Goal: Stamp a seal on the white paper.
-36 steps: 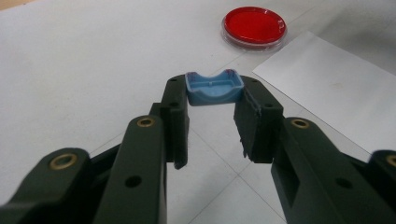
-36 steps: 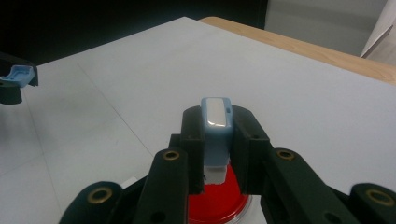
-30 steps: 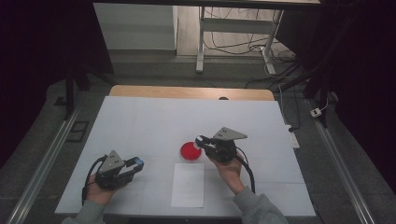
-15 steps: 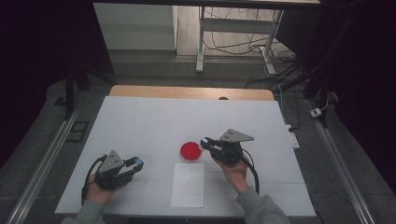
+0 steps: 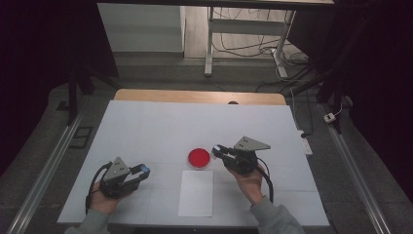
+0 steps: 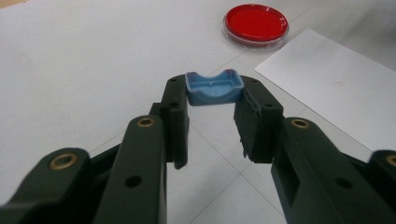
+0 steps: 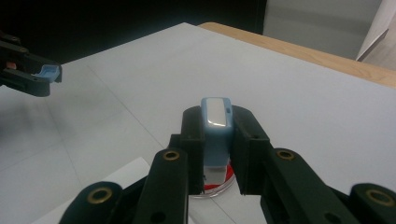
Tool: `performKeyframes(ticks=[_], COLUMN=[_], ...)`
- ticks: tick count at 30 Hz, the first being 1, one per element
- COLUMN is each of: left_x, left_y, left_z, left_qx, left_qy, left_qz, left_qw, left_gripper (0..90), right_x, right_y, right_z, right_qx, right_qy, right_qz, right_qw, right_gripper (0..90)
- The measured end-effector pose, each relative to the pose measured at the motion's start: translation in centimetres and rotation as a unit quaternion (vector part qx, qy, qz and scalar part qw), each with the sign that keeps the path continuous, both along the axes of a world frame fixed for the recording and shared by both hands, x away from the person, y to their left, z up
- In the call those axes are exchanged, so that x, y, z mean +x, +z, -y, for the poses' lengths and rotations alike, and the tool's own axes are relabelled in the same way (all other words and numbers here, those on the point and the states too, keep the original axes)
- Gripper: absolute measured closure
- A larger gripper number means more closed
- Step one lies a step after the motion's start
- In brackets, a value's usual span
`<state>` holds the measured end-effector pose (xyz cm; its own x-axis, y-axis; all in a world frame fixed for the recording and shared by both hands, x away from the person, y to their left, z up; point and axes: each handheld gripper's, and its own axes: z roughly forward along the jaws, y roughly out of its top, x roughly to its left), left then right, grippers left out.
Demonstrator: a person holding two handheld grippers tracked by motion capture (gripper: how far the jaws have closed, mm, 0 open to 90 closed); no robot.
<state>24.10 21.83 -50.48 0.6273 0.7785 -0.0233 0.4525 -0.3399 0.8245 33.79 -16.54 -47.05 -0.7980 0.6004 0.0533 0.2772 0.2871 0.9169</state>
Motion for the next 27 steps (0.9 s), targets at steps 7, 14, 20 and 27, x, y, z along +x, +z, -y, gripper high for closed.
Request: performKeyframes(ticks=[7, 14, 20, 27], left_x=[0.1, 0.1, 0.0, 0.0], left_y=[0.0, 0.0, 0.0, 0.0], left_z=[0.1, 0.0, 0.0, 0.0], left_qx=[0.001, 0.0, -0.001, -0.001], left_qy=[-0.002, -0.002, -0.001, -0.002], left_qz=[0.0, 0.0, 0.0, -0.001], left_qw=[1.0, 1.0, 1.0, 1.0], left_gripper=[65.4, 65.4, 65.4, 65.4], right_x=[-0.1, -0.6, -1.2, -1.7], right_y=[0.0, 0.0, 0.1, 0.1], right_z=[0.0, 0.0, -0.1, -0.2], right_qx=[-0.001, 0.0, -0.002, -0.007], right_qy=[0.005, 0.01, 0.019, 0.028], right_qz=[-0.002, -0.002, -0.002, -0.002], right_qw=[1.0, 0.9999, 0.9998, 0.9996], right_gripper=[75.8, 75.8, 75.8, 75.8])
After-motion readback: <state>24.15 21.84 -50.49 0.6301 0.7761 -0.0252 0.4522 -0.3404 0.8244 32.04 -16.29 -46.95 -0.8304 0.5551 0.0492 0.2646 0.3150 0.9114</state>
